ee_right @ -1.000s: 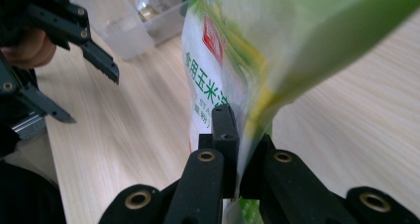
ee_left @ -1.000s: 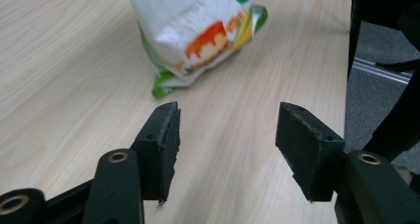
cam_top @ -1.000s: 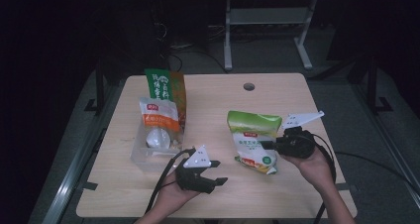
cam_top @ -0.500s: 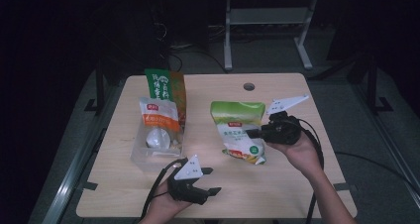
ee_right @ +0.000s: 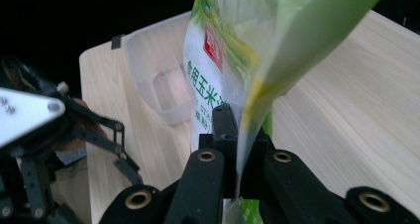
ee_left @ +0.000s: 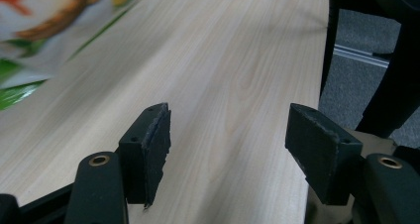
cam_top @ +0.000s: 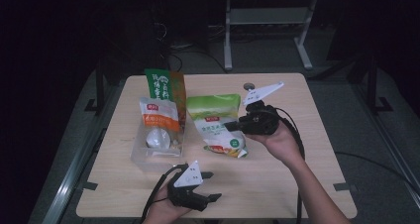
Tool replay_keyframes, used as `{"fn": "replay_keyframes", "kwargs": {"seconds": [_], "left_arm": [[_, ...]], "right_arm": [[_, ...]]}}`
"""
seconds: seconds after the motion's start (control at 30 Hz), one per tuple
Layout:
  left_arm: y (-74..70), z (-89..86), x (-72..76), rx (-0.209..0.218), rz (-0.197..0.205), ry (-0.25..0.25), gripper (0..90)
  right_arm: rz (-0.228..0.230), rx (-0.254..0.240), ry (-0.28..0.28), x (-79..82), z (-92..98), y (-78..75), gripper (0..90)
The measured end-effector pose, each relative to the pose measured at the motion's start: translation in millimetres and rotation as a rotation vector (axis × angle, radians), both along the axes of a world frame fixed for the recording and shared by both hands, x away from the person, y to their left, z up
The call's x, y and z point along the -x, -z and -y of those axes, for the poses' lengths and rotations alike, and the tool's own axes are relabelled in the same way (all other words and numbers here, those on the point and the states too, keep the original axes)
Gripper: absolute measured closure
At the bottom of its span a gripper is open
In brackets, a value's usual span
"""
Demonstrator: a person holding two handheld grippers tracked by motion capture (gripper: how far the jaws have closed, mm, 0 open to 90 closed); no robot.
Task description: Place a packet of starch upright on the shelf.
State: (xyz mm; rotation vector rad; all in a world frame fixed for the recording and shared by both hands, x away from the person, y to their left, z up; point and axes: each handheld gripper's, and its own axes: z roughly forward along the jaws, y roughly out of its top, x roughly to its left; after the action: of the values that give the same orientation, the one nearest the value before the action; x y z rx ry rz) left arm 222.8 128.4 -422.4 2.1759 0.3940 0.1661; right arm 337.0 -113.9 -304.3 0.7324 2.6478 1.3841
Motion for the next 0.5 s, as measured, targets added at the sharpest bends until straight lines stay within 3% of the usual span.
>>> {"fn": "replay_keyframes", "kwargs": {"seconds": [0.5], "left_arm": [[-0.1,-3.7,0.3,0.004,0.006,-0.008,32.3]], "right_arm": [[0.026,-0.017,-0.078,-8.2,-40.4,-17.4,89.2]]}}
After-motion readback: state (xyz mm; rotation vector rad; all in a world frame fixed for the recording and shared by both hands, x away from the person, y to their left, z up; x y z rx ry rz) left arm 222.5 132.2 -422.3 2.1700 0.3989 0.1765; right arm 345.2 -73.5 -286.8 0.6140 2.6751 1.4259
